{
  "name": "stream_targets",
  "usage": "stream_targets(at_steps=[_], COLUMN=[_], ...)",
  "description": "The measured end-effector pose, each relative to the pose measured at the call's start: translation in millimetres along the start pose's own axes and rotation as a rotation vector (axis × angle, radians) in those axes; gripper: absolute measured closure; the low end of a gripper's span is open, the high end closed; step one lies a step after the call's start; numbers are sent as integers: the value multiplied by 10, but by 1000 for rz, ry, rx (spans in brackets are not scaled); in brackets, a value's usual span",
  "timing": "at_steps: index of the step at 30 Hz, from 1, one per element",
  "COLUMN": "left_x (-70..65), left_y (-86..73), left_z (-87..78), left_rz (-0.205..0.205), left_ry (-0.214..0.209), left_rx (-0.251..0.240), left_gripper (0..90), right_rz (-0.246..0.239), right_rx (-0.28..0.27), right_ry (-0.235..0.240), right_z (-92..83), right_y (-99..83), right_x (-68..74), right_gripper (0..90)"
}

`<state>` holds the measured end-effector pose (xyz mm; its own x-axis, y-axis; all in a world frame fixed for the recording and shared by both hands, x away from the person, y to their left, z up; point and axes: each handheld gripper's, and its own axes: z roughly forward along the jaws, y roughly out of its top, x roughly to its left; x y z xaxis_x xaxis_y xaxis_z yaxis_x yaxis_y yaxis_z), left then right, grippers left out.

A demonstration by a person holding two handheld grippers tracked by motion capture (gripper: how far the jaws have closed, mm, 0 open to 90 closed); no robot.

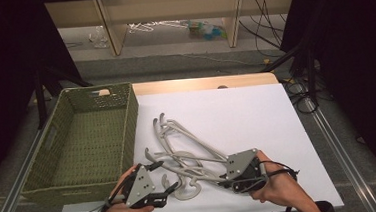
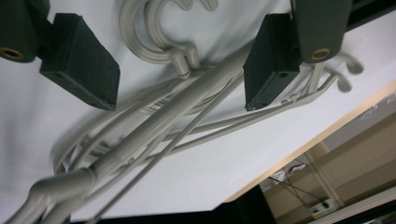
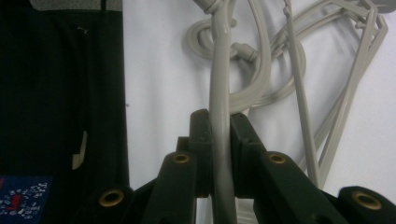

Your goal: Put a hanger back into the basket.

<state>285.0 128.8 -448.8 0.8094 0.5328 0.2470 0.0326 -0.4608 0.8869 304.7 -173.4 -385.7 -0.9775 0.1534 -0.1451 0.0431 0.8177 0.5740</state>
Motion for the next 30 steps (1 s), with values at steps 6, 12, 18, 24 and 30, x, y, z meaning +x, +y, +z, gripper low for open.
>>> stream_targets(at_steps=[6,12,18,24,30], left_x=[-40,-60,-50,-52,-55], left_y=[44,87,76,161,318], left_z=[131,128,146,127,81], left_rz=[92,160,214,327,339], left_ry=[-57,-135,-186,-241,-256], left_rx=[16,21,56,106,117], left_gripper=[360,492,648,712,759], right_rz=[-19,-36,-42,-75,-37], right_rx=[-6,-8,-5,-14,-62], right_ry=[34,71,81,96,45], right_z=[9,41,49,86,5], right_y=[22,31,22,-15,-54], right_x=[46,70,64,27,-52], right_gripper=[821,821,820,815,757])
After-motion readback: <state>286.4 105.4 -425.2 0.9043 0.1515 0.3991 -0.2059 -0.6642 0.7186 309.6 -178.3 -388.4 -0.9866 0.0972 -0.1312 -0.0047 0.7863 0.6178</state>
